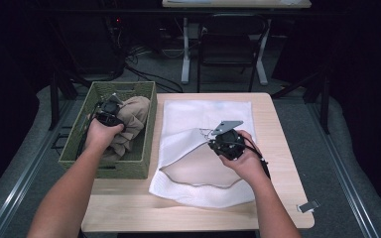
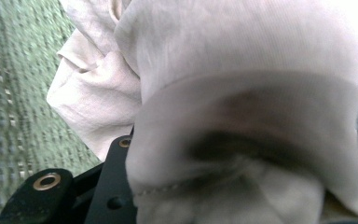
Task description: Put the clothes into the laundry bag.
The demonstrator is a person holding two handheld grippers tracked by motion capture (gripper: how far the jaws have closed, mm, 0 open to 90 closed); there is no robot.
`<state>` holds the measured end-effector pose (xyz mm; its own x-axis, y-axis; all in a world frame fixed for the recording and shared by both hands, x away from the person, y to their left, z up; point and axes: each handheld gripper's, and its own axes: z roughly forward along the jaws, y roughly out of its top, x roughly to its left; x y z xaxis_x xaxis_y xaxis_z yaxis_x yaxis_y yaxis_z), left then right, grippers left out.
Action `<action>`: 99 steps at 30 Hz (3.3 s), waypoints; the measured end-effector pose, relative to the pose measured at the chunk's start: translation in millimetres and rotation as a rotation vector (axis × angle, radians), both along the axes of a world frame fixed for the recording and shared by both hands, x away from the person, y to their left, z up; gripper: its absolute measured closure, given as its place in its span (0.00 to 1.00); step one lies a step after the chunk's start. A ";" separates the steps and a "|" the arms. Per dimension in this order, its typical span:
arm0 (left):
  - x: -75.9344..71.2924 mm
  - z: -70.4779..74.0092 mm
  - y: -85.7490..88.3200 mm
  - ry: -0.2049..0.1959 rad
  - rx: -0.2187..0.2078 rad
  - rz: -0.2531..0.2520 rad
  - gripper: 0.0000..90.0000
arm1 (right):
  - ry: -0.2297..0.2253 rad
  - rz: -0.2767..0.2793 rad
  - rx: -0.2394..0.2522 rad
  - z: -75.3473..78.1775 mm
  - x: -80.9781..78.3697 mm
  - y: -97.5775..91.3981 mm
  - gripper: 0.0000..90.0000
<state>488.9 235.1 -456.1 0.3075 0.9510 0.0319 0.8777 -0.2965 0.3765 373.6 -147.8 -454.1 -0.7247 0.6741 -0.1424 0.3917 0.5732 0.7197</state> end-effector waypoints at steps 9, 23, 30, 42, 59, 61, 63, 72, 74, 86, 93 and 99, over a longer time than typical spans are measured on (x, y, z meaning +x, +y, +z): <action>-4.9 21.6 2.9 -0.019 0.008 -0.007 0.72 | 0.000 -0.003 0.004 0.9 -0.5 -0.6 0.94; -17.7 45.8 -5.9 -0.049 -0.011 -0.085 0.72 | -0.003 -0.002 0.006 1.5 -1.2 -1.1 0.94; -25.4 56.8 -10.2 -0.067 -0.020 -0.113 0.72 | -0.002 -0.001 0.006 1.4 -1.2 -1.3 0.94; -39.9 64.0 -18.5 -0.072 -0.024 -0.176 0.72 | -0.001 0.001 0.007 0.9 -1.3 -1.3 0.94; -59.4 70.3 -30.0 -0.086 -0.046 -0.242 0.72 | 0.006 0.021 0.000 -2.1 -2.1 3.2 0.92; -59.7 70.4 -30.3 -0.087 -0.045 -0.245 0.72 | 0.005 0.030 -0.006 -2.8 -2.4 4.5 0.92; -60.2 70.1 -30.4 -0.090 -0.047 -0.244 0.72 | 0.001 0.034 -0.010 -3.4 -2.7 5.6 0.92; -61.9 69.8 -30.5 -0.091 -0.056 -0.244 0.72 | -0.007 0.031 -0.010 -4.2 -2.8 4.9 0.95; -63.3 70.1 -30.6 -0.091 -0.058 -0.249 0.72 | -0.008 0.030 -0.009 -4.1 -2.9 5.0 0.95; -77.5 79.1 -37.2 -0.101 -0.054 -0.297 0.72 | -0.007 0.019 0.004 -2.8 -2.5 2.1 0.97; -86.5 82.3 -40.1 -0.100 -0.053 -0.317 0.72 | -0.005 0.021 0.009 -2.3 -2.5 1.3 0.97; -90.5 86.6 -41.4 -0.104 -0.045 -0.330 0.72 | -0.005 0.020 0.011 -2.5 -2.3 1.1 0.97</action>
<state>398.4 193.7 -369.6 0.5960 0.8020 0.0394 0.6936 -0.5389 0.4781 371.4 -146.7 -456.5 -0.7372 0.6613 -0.1387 0.3769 0.5729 0.7278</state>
